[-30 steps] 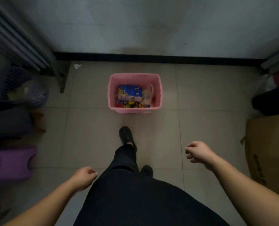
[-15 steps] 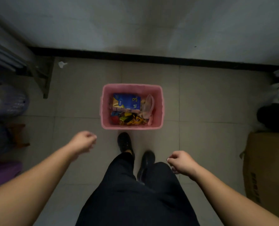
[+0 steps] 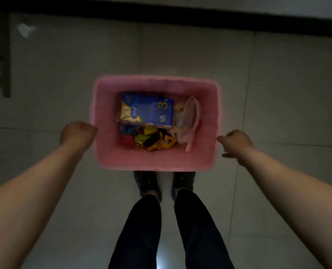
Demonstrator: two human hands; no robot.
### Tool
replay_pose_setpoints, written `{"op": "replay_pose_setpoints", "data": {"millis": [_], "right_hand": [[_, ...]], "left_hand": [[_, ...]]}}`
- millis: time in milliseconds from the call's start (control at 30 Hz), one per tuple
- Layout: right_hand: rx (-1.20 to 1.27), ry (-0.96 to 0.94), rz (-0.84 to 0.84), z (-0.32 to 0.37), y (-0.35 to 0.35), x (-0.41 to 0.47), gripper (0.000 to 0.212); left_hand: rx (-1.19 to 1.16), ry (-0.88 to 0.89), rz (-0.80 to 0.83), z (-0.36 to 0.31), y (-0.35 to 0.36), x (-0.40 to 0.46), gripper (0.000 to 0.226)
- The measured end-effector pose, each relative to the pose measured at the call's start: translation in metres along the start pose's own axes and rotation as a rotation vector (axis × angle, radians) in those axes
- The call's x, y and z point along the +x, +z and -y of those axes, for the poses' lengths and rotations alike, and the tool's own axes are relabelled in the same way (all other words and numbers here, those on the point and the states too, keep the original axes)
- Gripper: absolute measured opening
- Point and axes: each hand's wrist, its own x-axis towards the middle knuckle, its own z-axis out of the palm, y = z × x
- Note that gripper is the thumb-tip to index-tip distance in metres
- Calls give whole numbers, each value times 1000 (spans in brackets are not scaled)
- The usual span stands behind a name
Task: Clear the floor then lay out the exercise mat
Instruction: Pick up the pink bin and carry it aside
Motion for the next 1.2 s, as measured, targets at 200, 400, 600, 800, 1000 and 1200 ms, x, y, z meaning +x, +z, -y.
{"op": "replay_pose_setpoints", "data": {"millis": [200, 400, 600, 800, 1000, 1200], "right_hand": [[75, 5, -20, -10, 40, 87, 56], [153, -15, -235, -10, 58, 99, 49], [215, -24, -355, 11, 41, 88, 64], [65, -117, -350, 49, -14, 11, 69], [26, -116, -330, 108, -77, -137, 91], [-86, -245, -369, 139, -120, -279, 91]], "left_hand": [[-118, -96, 41, 30, 65, 61, 55], [-167, -138, -32, 27, 72, 80, 41], [-224, -148, -54, 35, 56, 68, 52], [-313, -295, -103, 34, -7, 13, 81], [-406, -244, -49, 54, -120, -92, 82], [-613, -312, -30, 94, -207, -195, 87]]}}
